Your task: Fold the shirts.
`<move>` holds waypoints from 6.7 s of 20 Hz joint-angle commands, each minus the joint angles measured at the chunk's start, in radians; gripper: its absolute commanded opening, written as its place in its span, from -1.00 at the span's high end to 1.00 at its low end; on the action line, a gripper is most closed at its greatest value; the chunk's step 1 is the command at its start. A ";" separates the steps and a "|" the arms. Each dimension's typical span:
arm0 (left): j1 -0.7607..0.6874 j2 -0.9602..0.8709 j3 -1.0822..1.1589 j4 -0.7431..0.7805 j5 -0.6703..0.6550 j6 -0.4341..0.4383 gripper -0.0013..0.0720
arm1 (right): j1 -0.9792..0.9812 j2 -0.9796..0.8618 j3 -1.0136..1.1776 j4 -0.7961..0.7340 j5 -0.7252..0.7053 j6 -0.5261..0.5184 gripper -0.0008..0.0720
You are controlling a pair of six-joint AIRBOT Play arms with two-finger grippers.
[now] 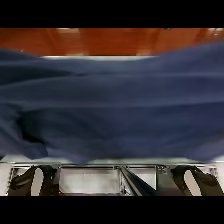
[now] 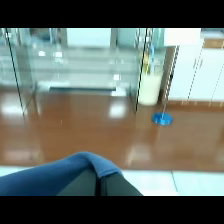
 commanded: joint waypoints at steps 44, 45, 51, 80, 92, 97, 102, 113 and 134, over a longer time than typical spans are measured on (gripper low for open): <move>-0.212 -1.235 -0.430 -0.185 0.085 0.242 0.90 | 0.035 -1.118 -0.594 0.124 -0.203 -0.147 0.91; -0.212 -1.235 -0.430 -0.184 0.085 0.242 0.90 | 0.040 -1.124 -0.594 0.135 -0.204 -0.147 0.91; -0.191 -1.234 -0.367 -0.137 -0.061 0.215 -0.41 | 0.008 -1.098 -0.553 0.147 -0.090 -0.052 -0.16; 0.048 -0.508 -1.397 -0.253 0.150 0.167 -0.41 | -0.313 -0.337 -1.467 0.580 -0.329 -0.340 -0.16; -0.132 -0.579 -1.356 -0.304 0.203 0.239 0.90 | -0.542 -0.360 -1.453 0.201 -0.261 -0.197 -0.16; -0.132 -0.579 -1.356 -0.328 0.209 0.238 0.90 | -0.469 -0.494 -1.453 0.205 -0.172 -0.230 -0.16; -0.132 -0.579 -1.357 -0.331 0.214 0.238 0.90 | -0.377 -0.614 -1.452 0.242 -0.188 -0.248 -0.16; -0.132 -0.579 -1.357 -0.376 0.254 0.239 0.90 | -0.222 -0.690 -1.451 0.416 -0.311 -0.304 0.29; -0.146 -1.091 -0.568 -0.435 0.243 0.200 0.90 | -0.071 -0.992 -0.790 0.453 -0.303 -0.275 0.91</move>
